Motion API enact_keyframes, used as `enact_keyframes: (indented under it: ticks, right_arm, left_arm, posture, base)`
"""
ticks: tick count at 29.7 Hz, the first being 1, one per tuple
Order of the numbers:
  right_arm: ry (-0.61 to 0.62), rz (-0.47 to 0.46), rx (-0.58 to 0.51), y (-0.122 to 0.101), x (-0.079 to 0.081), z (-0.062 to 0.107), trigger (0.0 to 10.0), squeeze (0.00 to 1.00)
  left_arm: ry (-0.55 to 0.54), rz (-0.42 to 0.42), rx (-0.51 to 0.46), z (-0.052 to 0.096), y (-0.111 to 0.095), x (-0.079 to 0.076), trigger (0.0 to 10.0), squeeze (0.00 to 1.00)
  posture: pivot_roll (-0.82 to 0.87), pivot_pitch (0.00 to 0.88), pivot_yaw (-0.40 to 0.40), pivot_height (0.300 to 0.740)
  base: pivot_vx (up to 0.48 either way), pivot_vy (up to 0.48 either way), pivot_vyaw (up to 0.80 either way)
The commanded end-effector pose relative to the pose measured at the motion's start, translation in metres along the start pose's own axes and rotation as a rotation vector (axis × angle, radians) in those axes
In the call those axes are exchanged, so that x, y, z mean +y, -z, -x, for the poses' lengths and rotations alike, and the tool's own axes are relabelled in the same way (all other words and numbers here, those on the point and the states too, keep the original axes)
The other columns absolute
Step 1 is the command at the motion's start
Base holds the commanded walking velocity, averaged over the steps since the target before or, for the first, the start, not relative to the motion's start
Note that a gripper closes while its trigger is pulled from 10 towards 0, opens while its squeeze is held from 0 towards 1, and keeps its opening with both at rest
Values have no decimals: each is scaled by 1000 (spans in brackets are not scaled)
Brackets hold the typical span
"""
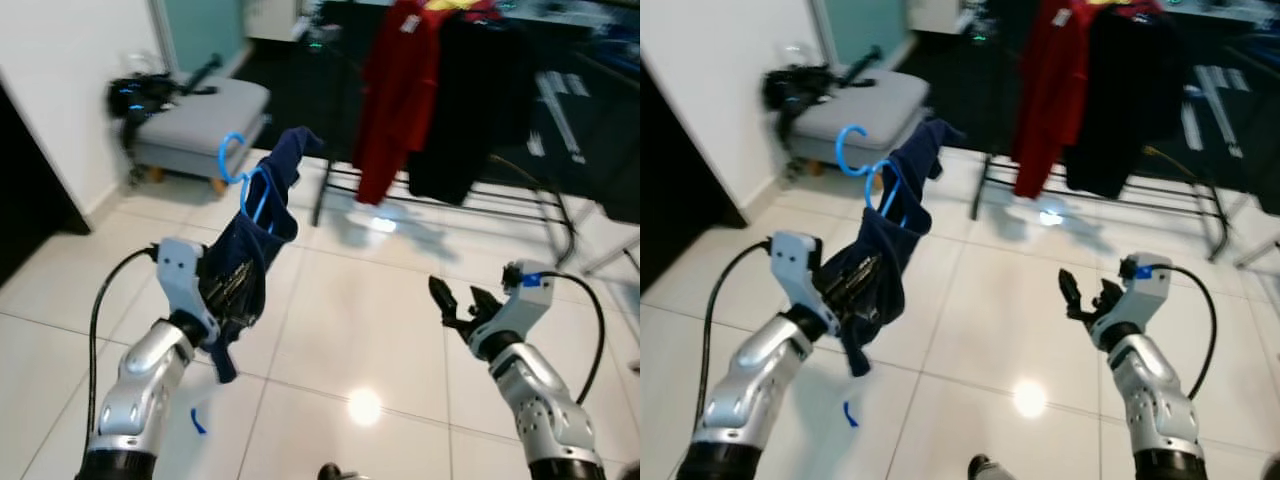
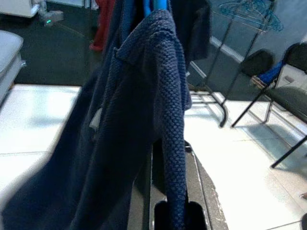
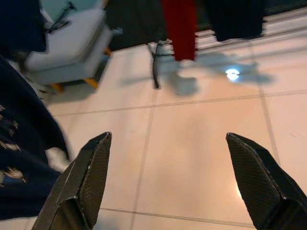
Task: Hang hanger
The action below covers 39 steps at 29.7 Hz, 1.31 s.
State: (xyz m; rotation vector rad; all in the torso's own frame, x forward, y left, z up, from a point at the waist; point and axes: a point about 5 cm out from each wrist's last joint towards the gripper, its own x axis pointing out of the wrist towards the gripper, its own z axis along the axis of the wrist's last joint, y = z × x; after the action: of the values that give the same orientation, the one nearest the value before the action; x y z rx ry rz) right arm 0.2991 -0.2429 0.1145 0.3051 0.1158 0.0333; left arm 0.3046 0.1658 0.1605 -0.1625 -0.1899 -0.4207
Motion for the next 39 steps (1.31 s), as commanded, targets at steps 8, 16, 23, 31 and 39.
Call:
enact_keyframes:
  ticks: [8,16,23,31,39]
  right_arm:
    - [-14,-11,-146,-28,0,6,10000,0]
    - [-52,35,-145,-17,16,-2,10000,0]
    - [4,19,-110,-11,-2,11,10000,0]
    - [37,35,-112,-8,-9,20,10000,0]
    - [49,41,-128,-10,-10,25,10000,0]
  left_arm:
    - [-20,18,-102,-1,-13,-4,10000,0]
    - [-25,-45,15,6,16,-6,10000,0]
    - [-37,-21,58,17,26,-10,10000,0]
    - [-6,-46,61,13,27,-16,10000,0]
    - [15,-62,50,7,23,-20,10000,0]
  posture:
    - [-48,122,-23,740]
    - [-40,128,-11,740]
    - [-56,164,-9,740]
    - [-67,172,4,740]
    - [-82,178,15,740]
  base:
    - [403,0,-100]
    - [480,0,0]
    - [480,0,-800]
    - [480,0,-800]
    - [480,0,-273]
